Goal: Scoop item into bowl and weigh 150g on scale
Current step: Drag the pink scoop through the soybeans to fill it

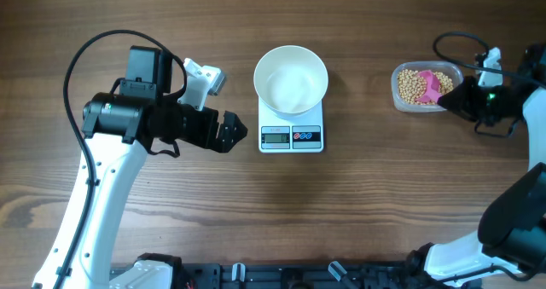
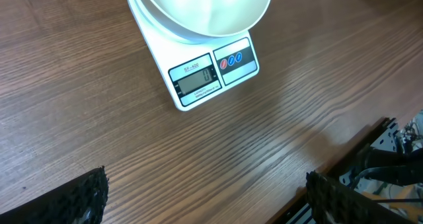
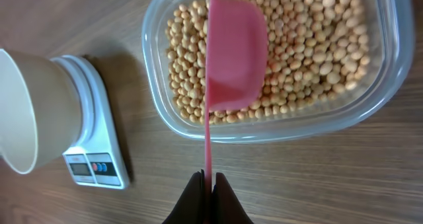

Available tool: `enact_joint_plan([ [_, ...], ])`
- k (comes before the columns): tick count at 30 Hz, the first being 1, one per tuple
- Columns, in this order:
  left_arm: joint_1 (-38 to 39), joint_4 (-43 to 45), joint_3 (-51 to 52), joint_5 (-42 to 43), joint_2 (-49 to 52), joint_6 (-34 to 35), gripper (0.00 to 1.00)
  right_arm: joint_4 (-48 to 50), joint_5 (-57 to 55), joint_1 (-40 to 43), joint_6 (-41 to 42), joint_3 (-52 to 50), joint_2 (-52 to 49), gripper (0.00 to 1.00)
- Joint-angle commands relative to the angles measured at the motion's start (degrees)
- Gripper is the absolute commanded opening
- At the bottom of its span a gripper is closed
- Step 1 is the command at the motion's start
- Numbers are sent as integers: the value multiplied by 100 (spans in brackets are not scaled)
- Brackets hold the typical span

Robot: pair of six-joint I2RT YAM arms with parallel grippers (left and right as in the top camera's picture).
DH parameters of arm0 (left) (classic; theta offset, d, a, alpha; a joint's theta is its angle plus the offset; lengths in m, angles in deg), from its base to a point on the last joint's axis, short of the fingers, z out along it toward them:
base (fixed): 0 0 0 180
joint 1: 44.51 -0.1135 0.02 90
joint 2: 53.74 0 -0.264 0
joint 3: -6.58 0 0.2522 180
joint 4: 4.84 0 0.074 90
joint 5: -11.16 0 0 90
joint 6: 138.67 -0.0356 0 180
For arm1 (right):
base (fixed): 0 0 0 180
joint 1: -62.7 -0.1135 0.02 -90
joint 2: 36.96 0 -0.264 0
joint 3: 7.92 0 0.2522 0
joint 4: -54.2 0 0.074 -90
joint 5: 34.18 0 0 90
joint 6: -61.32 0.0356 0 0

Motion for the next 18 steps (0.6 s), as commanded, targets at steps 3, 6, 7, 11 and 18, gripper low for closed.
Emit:
enact_joint_plan([
  [3,26,-2,-26,133,-101,-116,100,120,667,105,81,-328,-330,4],
  [6,26,-2,-26,133,-101,-116,100,136,837,107,83,-328,-330,4],
  [7,26,-2,-26,133,-101,-116,100,138,876,105,83,-328,-330,4],
  [11,26,-2,-26,133,-101,-116,100,142,874,107,164,-328,-330,4],
  [18,26,-2,-26,133,-101,-116,100,160,1401,214,212,-328,-330,4],
])
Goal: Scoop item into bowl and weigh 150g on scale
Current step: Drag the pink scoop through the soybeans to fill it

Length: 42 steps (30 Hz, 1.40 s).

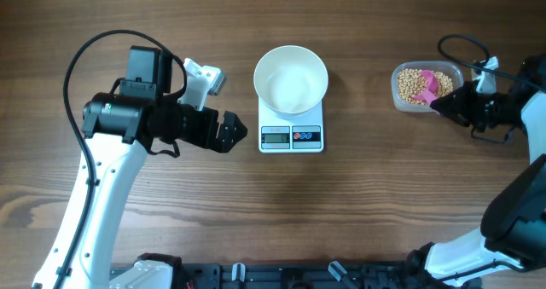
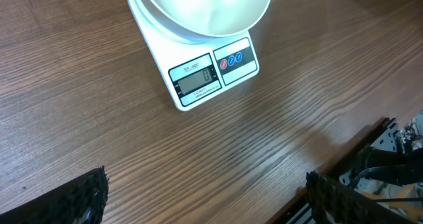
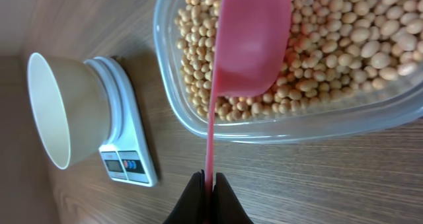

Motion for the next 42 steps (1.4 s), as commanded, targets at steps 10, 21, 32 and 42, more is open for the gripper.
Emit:
enact_joint_plan([
  [10,26,-2,-26,133,-101,-116,100,20,892,466,37,-70,-160,4],
  [21,26,-2,-26,133,-101,-116,100,-68,1322,713,-155,-70,-160,4],
  [32,26,-2,-26,133,-101,-116,100,-579,2002,1069,-765,-70,-160,4],
  [42,26,-2,-26,133,-101,-116,100,-1012,2406,1073,-1338,-70,-160,4],
])
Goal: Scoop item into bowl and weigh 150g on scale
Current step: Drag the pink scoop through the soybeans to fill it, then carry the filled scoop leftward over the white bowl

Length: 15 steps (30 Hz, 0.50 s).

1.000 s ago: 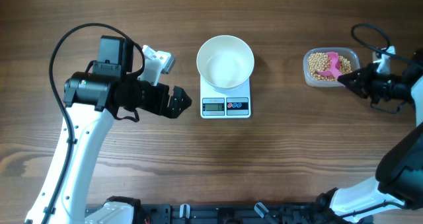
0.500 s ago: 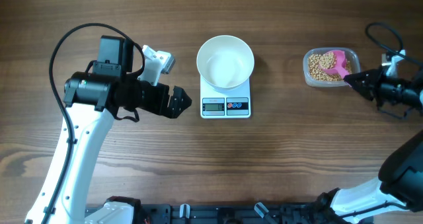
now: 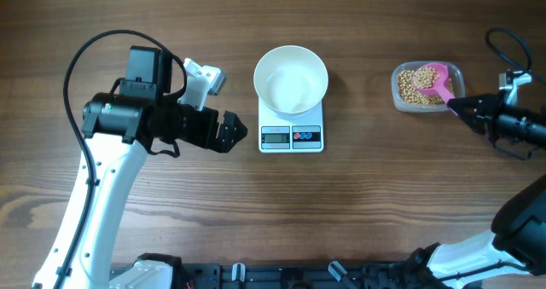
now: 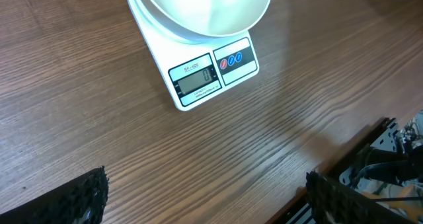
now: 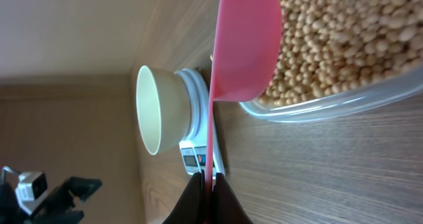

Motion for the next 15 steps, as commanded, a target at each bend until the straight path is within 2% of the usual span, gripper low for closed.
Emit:
enact_joint_plan([
  [1,26,-2,-26,131,-101,-116,100,-90,439,13,-459,-46,-90,4],
  [9,26,-2,-26,131,-101,-116,100,-109,1128,13,-483,-46,-90,4],
  [15,26,-2,-26,131,-101,-116,100,-605,1725,-7,-750,-46,-85,4],
])
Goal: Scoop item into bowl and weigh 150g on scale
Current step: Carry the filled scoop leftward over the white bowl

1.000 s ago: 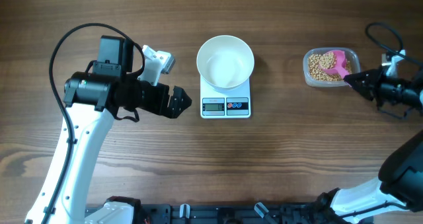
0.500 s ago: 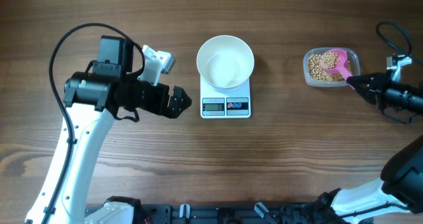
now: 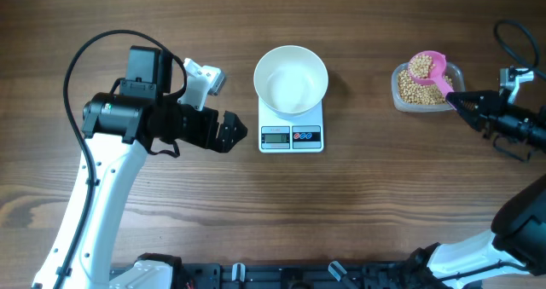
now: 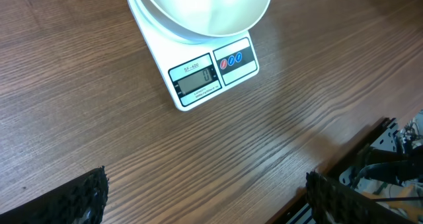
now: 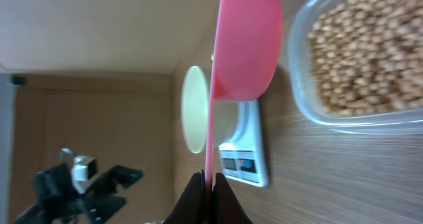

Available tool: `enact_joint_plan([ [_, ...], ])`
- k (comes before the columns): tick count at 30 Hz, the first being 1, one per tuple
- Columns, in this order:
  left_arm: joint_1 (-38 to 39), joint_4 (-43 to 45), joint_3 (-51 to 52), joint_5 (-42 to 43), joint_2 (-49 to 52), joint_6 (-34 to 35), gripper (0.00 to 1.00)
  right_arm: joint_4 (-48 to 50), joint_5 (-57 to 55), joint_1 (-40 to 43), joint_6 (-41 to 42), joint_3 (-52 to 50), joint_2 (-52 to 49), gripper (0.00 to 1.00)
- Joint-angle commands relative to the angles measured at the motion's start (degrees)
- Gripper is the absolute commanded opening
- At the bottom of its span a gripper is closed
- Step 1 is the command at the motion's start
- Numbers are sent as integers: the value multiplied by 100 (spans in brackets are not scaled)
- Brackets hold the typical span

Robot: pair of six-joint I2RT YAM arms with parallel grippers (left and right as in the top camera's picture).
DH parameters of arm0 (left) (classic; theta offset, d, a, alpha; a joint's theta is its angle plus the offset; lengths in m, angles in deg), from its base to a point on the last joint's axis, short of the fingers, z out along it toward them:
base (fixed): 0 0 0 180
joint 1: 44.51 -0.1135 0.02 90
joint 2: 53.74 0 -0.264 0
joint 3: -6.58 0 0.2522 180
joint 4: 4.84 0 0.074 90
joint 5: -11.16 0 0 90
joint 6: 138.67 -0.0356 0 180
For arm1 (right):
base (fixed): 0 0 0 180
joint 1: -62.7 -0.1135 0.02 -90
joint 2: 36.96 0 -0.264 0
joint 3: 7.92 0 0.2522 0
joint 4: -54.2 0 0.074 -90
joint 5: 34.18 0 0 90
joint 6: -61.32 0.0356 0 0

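An empty white bowl (image 3: 291, 78) stands on the white scale (image 3: 291, 136) at the table's middle; both show at the top of the left wrist view, bowl (image 4: 201, 9) and scale (image 4: 205, 72). At the far right a clear container of beans (image 3: 426, 89) sits on the table. My right gripper (image 3: 465, 102) is shut on the handle of a pink scoop (image 3: 425, 66) that holds beans above the container's far edge. In the right wrist view the scoop (image 5: 244, 42) shows from below. My left gripper (image 3: 229, 133) stands open left of the scale, nothing between its fingers.
A black rail runs along the table's front edge (image 3: 281, 276). Bare wood lies between the scale and the bean container (image 5: 357, 65).
The right gripper has lifted the scoop out of the beans; it now holds a load of beans above the container's far edge. The left arm has not moved.
The right gripper held the empty pink scoop over the beans in the container. It then drew back right and tilted, dipping the scoop into the beans. Now the scoop is raised and full. The left gripper stayed open beside the scale throughout.
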Motion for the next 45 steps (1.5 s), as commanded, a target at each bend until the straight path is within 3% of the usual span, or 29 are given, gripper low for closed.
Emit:
enact_joint_plan([
  [1,26,-2,-26,131,-101,-116,100,-245,660,-33,-341,-46,-81,4],
  [12,26,-2,-26,131,-101,-116,100,-492,1119,-831,-452,-13,232,4],
  [19,26,-2,-26,131,-101,-116,100,-350,1141,-1574,-33,151,304,4],
  [24,26,-2,-26,131,-101,-116,100,409,1163,-2302,826,155,304,4],
  [31,26,-2,-26,131,-101,-116,100,2177,1128,-3023,2555,260,468,4],
  [35,26,-2,-26,131,-101,-116,100,2983,243,-3080,3582,308,852,4],
  [45,26,-2,-26,131,-101,-116,100,3106,-824,-3600,3954,302,1298,4],
])
